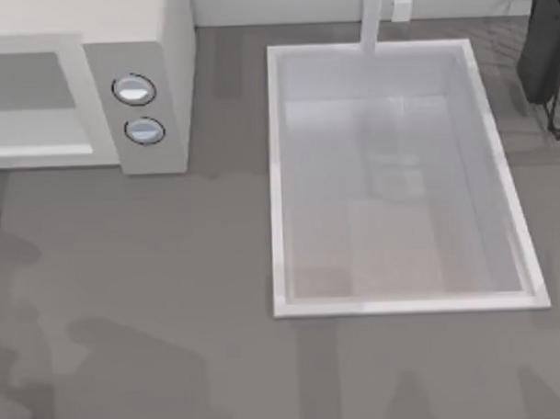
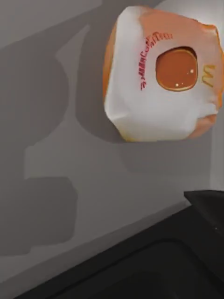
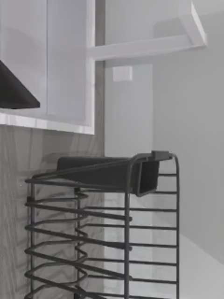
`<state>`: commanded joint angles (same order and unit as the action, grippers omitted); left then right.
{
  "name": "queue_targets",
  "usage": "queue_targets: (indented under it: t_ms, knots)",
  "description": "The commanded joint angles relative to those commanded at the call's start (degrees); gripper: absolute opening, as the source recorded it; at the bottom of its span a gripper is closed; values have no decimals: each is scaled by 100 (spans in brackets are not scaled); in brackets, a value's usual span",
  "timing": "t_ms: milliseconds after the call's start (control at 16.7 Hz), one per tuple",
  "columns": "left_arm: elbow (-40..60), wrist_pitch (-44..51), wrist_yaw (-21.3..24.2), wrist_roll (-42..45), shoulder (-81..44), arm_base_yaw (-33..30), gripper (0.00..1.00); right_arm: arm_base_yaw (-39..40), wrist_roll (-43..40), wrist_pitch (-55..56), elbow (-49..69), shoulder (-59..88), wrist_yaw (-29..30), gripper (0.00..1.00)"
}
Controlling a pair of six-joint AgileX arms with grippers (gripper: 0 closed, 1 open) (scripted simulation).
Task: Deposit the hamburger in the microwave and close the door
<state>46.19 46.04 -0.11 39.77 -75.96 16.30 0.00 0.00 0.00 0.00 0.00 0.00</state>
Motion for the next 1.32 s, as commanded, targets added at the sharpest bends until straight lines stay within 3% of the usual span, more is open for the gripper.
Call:
queue_targets:
  t_ms: [300, 720, 1320]
  knots:
    - [766, 750, -16, 645, -1299, 285, 100, 0, 0, 0, 0, 0, 0, 100]
    - [802, 782, -18, 691, -1397, 284, 100, 0, 0, 0, 0, 0, 0, 100]
    - [-140, -1186, -17, 738, -2423, 332, 100, 0, 0, 0, 0, 0, 0, 100]
